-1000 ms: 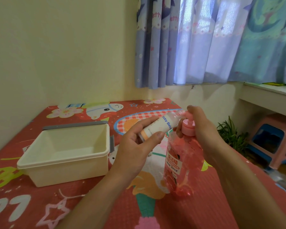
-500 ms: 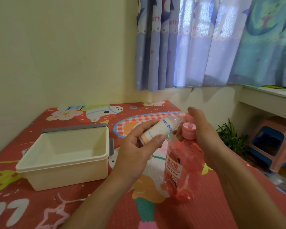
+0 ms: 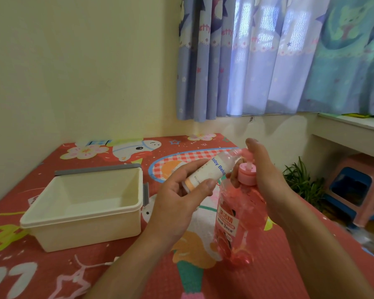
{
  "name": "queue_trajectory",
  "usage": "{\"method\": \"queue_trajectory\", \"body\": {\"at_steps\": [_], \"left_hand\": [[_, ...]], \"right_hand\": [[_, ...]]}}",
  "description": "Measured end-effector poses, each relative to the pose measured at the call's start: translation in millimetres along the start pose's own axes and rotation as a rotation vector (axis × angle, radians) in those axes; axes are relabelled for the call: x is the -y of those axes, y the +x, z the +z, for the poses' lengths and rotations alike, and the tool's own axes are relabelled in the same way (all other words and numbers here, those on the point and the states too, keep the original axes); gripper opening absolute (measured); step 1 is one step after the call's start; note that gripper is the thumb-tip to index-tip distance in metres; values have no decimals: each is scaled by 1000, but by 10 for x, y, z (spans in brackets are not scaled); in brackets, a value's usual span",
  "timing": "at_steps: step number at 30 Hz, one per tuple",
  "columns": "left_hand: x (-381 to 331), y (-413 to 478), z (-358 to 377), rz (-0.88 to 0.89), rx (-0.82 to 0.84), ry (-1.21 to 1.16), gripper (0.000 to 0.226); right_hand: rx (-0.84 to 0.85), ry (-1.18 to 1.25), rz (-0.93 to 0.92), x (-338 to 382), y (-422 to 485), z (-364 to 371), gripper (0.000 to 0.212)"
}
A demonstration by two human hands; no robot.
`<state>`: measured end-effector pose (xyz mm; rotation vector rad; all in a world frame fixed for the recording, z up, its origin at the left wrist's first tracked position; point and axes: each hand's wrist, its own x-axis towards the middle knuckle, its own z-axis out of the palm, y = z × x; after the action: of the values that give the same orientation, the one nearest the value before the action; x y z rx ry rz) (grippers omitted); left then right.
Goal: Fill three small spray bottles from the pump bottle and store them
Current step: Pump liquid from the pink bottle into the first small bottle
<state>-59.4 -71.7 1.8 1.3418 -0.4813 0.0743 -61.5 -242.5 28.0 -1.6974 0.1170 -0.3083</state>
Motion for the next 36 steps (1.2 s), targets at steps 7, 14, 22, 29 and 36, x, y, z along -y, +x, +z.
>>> {"method": "queue_trajectory", "body": {"at_steps": [7, 14, 22, 29, 36], "left_hand": [[14, 7, -13, -8, 1, -3, 40], [37, 17, -13, -6, -12, 8, 41], [23, 5, -5, -4, -6, -5, 39], [20, 4, -4, -3, -2, -17, 40], [34, -2, -13, -8, -1, -11, 40]], "right_hand": [[12, -24, 4, -7, 18, -1, 70], [19, -17, -7, 26, 16, 5, 61], [4, 5, 6, 26, 2, 6, 62], [1, 5, 6, 31, -15, -1, 71], [-5, 14, 23, 25, -10, 7, 68]]}}
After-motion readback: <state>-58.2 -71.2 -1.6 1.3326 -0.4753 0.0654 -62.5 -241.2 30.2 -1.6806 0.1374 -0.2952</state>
